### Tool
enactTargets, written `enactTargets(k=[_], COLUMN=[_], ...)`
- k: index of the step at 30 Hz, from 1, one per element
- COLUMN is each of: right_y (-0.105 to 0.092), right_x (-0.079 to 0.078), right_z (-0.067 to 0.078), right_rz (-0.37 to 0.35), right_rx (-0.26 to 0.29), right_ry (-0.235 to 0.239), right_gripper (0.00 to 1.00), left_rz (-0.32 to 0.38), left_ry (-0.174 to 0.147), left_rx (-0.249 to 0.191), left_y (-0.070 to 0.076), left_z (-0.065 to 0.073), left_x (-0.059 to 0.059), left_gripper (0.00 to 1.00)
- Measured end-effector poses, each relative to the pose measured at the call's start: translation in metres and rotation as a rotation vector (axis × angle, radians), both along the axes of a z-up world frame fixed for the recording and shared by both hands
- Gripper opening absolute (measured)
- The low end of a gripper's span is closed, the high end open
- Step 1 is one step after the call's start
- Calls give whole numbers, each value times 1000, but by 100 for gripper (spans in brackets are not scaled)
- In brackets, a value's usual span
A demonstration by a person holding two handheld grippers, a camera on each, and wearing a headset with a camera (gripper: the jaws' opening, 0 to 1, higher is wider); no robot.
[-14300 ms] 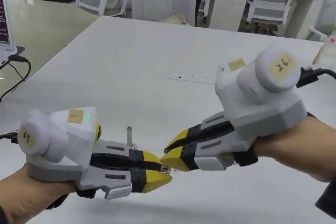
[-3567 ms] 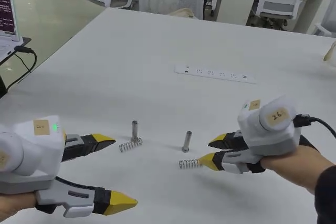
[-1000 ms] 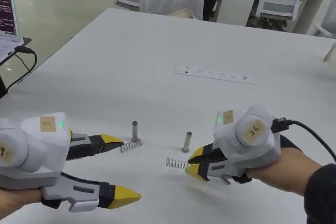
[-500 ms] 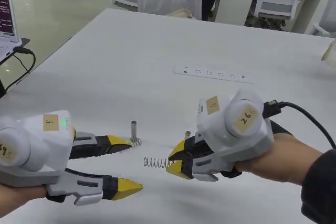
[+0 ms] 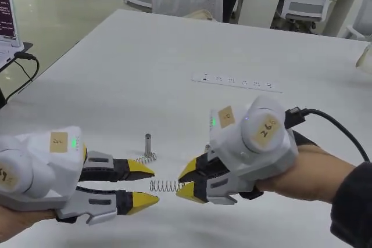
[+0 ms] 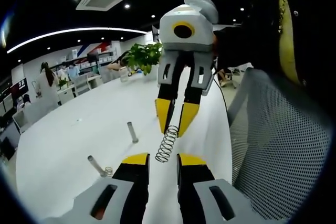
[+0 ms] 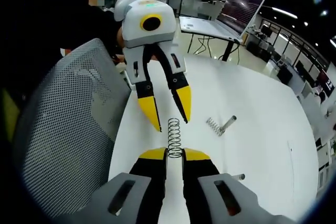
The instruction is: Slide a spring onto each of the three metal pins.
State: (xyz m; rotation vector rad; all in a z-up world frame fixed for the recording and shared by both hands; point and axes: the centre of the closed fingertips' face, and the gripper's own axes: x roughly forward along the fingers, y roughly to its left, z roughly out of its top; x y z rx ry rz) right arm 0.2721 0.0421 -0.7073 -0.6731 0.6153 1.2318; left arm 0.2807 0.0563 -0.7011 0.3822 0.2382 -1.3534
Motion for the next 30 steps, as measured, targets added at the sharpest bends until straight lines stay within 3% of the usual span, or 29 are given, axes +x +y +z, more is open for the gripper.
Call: enactTargets(k=[5, 12, 25, 30], right_y=[3, 3, 20, 26], right_x=[-2, -2, -4, -4], right_z=[1, 6, 41, 45], right_rz=[9, 6, 8, 9], right_rx=[-2, 6, 111, 142], right_ry=[2, -5, -37, -43], right_gripper=[8, 8, 7, 7], left_rz=[-13, -12, -13, -16], left_ry=[-20, -21, -27, -27], left_rx=[6, 7, -2, -5], left_y=[-1, 0, -1, -1], left_z=[0, -2, 3, 4], left_x=[-1, 0, 1, 0], left_gripper=[5, 4, 3, 3])
